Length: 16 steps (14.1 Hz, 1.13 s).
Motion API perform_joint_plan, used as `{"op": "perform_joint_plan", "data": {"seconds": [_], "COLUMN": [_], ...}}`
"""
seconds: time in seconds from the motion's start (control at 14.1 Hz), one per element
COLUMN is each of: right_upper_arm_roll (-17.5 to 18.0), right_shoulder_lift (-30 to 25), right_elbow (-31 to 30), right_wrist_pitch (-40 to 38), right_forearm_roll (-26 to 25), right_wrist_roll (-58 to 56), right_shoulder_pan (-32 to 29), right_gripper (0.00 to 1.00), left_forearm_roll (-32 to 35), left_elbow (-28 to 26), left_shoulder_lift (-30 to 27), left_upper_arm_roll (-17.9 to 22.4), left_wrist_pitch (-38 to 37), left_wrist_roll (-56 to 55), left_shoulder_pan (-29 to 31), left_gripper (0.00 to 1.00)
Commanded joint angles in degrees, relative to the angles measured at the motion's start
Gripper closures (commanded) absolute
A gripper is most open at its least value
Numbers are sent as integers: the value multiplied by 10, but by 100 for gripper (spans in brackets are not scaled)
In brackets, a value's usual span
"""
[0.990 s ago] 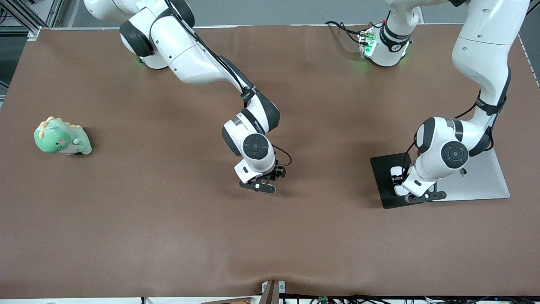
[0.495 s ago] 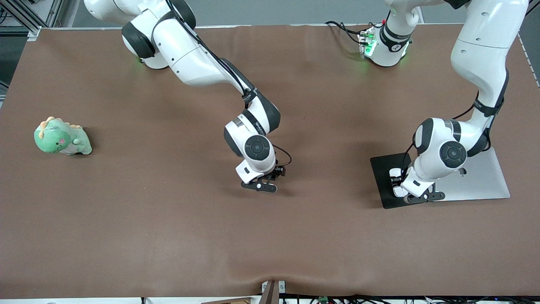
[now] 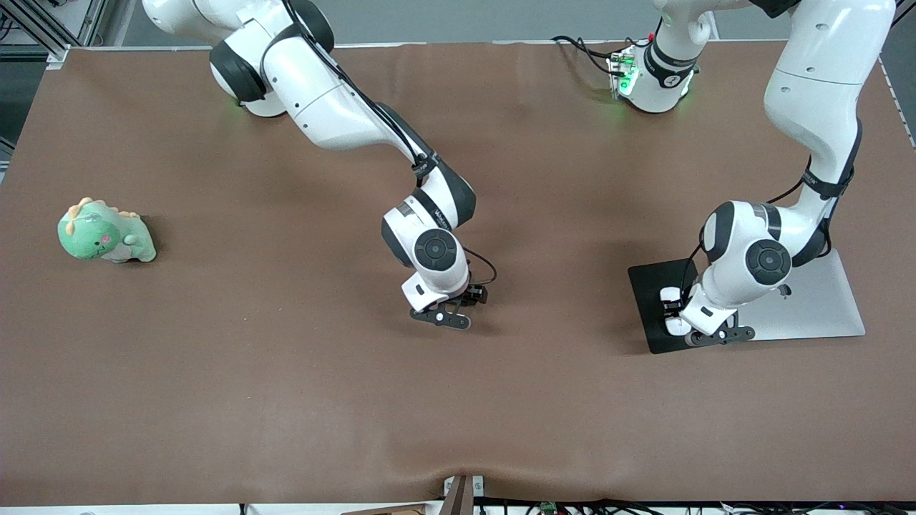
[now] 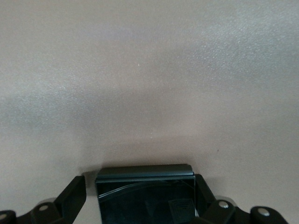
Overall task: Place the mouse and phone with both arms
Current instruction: 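Lower the mouse onto the dark pad and open the left gripper, then carry the phone toward the plush while the left gripper withdraws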
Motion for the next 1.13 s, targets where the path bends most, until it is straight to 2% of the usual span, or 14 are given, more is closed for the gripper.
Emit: {"op": "perform_joint_plan", "data": {"seconds": [0.0, 0.07, 0.14, 0.35, 0.49, 1.06], "right_upper_arm_roll": [-4, -4, -4, -4, -4, -4], "right_shoulder_lift": [7, 6, 6, -4, -22, -100], "right_elbow": [10, 10, 10, 11, 10, 10], "right_wrist_pitch": [1, -1, -3, -4, -11, -169], "right_forearm_roll": [0, -3, -11, -18, -18, -13], "right_wrist_roll": [9, 8, 6, 4, 2, -89], "right_shoulder_pan": [5, 5, 5, 1, -6, -79], "right_gripper": [41, 76, 100, 100, 100, 100], "left_forearm_roll": [8, 6, 1, -48, -63, -63], "left_elbow": [25, 56, 93, 234, 296, 304], "left_shoulder_lift": [-35, -40, -48, -53, -55, -191], "left_upper_arm_roll": [-4, -11, -23, -26, -28, -23], "left_wrist_pitch": [-38, -78, -129, -300, -374, -503], "left_wrist_roll": [2, 1, -1, 10, 9, 36], "left_shoulder_pan": [4, -2, 2, 5, 4, 4], "left_gripper": [0, 0, 0, 0, 0, 0]}}
